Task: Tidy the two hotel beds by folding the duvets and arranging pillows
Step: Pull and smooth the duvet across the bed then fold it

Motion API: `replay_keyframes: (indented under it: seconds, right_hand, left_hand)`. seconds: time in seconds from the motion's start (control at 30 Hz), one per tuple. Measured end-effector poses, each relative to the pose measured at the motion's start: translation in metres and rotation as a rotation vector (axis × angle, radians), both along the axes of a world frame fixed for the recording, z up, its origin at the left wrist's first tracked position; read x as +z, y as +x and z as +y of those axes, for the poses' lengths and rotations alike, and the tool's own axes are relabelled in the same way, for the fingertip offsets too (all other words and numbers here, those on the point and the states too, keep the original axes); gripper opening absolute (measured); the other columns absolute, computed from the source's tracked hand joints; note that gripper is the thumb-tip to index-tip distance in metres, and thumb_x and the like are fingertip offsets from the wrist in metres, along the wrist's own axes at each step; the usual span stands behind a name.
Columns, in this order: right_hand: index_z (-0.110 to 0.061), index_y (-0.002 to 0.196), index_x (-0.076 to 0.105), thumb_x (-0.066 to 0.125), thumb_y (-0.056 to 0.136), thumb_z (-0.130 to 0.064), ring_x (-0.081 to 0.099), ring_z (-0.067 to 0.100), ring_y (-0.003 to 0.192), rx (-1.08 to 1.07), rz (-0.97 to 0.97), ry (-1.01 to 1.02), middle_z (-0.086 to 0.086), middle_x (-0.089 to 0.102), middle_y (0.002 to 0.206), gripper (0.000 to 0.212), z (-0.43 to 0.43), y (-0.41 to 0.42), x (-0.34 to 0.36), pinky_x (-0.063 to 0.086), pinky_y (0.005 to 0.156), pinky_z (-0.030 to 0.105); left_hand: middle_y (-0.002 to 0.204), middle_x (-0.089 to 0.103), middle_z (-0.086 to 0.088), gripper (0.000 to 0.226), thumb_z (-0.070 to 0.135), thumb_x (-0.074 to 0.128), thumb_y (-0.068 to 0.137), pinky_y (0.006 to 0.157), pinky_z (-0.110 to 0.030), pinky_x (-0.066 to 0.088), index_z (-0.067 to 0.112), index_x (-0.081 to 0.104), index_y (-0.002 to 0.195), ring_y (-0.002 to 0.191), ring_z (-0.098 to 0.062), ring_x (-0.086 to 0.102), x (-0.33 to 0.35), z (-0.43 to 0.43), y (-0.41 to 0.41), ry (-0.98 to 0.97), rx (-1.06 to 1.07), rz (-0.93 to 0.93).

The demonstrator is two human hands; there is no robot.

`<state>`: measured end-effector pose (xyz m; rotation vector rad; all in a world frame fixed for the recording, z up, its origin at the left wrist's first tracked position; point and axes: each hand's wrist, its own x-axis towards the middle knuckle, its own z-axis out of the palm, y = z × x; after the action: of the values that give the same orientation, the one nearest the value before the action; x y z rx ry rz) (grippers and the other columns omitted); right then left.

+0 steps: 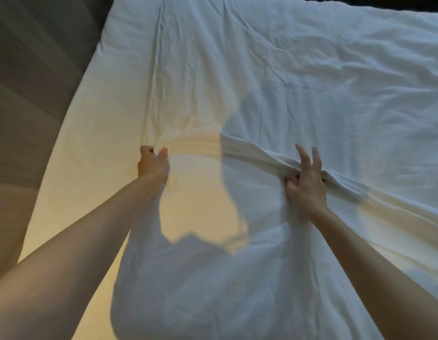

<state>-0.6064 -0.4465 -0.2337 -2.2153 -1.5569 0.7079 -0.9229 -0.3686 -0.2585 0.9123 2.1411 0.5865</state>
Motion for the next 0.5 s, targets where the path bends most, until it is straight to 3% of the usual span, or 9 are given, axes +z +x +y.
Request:
replay_keyframes:
  seconds: [0.1, 0.2, 0.3, 0.5]
  right_hand:
    - [-0.038, 0.151, 0.018, 0.057, 0.083, 0.001, 0.054, 0.033, 0.114, 0.161, 0.042, -0.038, 0.001, -0.004, 0.163, 0.088, -0.008, -0.002, 0.017, 0.047, 0.077, 0.036]
    - [-0.035, 0.149, 0.028, 0.056, 0.089, -0.001, 0.052, 0.029, 0.122, 0.273, 0.055, -0.042, 0.000, 0.017, 0.160, 0.075, -0.017, -0.007, 0.040, 0.044, 0.089, 0.034]
    - [-0.032, 0.149, 0.032, 0.057, 0.092, -0.007, 0.044, 0.023, 0.132, 0.245, 0.093, -0.013, 0.000, 0.028, 0.156, 0.067, -0.031, -0.009, 0.068, 0.039, 0.101, 0.034]
    - [-0.028, 0.145, 0.041, 0.060, 0.092, -0.014, 0.045, 0.029, 0.128, 0.373, -0.061, 0.049, 0.003, 0.037, 0.151, 0.058, -0.077, 0.011, 0.142, 0.042, 0.103, 0.046]
  left_hand:
    - [0.141, 0.038, -0.017, 0.046, 0.027, 0.042, 0.101, 0.098, -0.044, 0.038, 0.014, 0.031, 0.144, 0.126, -0.035, 0.041, 0.023, -0.009, 0.006, -0.010, -0.164, 0.207]
    - [0.155, 0.017, -0.010, 0.056, 0.037, 0.046, 0.097, 0.109, -0.051, 0.028, 0.027, 0.026, 0.149, 0.141, -0.033, 0.017, 0.049, -0.032, 0.015, 0.005, -0.414, 0.338]
    - [0.162, -0.005, -0.001, 0.061, 0.046, 0.038, 0.100, 0.116, -0.054, 0.009, 0.030, 0.013, 0.153, 0.148, -0.030, -0.006, 0.082, -0.055, 0.031, -0.097, -0.705, 0.368]
    - [0.162, 0.004, -0.001, 0.058, 0.042, 0.031, 0.102, 0.119, -0.050, 0.005, 0.028, 0.010, 0.154, 0.149, -0.026, -0.005, 0.168, -0.117, 0.071, 0.020, -0.821, 0.400]
